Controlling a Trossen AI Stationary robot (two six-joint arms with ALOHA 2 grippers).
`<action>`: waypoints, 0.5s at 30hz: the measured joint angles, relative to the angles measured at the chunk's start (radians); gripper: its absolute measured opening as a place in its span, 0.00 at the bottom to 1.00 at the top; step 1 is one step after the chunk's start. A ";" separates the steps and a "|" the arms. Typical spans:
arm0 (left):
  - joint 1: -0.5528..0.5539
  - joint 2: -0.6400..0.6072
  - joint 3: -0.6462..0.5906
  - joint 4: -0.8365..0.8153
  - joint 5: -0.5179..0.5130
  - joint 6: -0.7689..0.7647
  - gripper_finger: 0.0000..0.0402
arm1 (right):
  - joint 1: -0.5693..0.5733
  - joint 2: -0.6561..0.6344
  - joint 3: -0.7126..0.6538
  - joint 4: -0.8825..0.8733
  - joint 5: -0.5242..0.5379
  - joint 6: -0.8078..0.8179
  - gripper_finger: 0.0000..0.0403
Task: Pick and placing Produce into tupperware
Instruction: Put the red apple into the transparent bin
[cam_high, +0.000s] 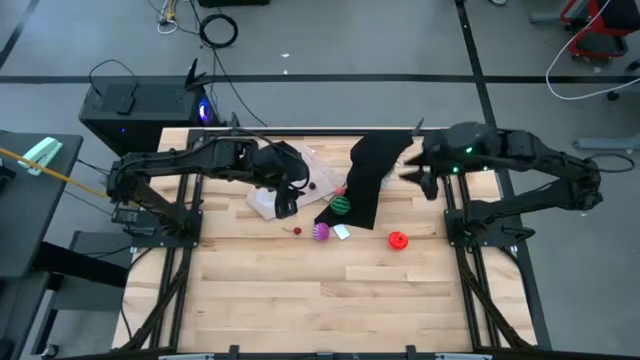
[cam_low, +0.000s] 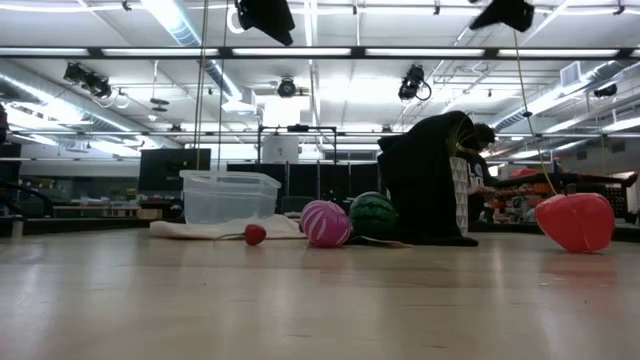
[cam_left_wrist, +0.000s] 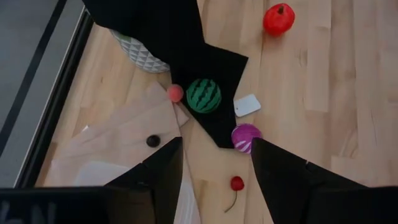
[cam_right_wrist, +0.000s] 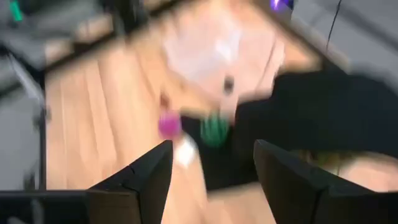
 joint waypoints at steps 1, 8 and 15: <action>0.000 0.000 0.000 -0.002 0.000 -0.003 0.50 | 0.013 0.012 0.000 -0.041 -0.008 0.000 0.59; 0.000 -0.001 0.000 -0.004 0.000 -0.007 0.50 | 0.107 0.108 0.000 -0.214 -0.016 0.006 0.68; 0.000 -0.001 0.000 -0.020 0.000 -0.032 0.49 | 0.159 0.192 -0.020 -0.269 -0.057 0.109 0.69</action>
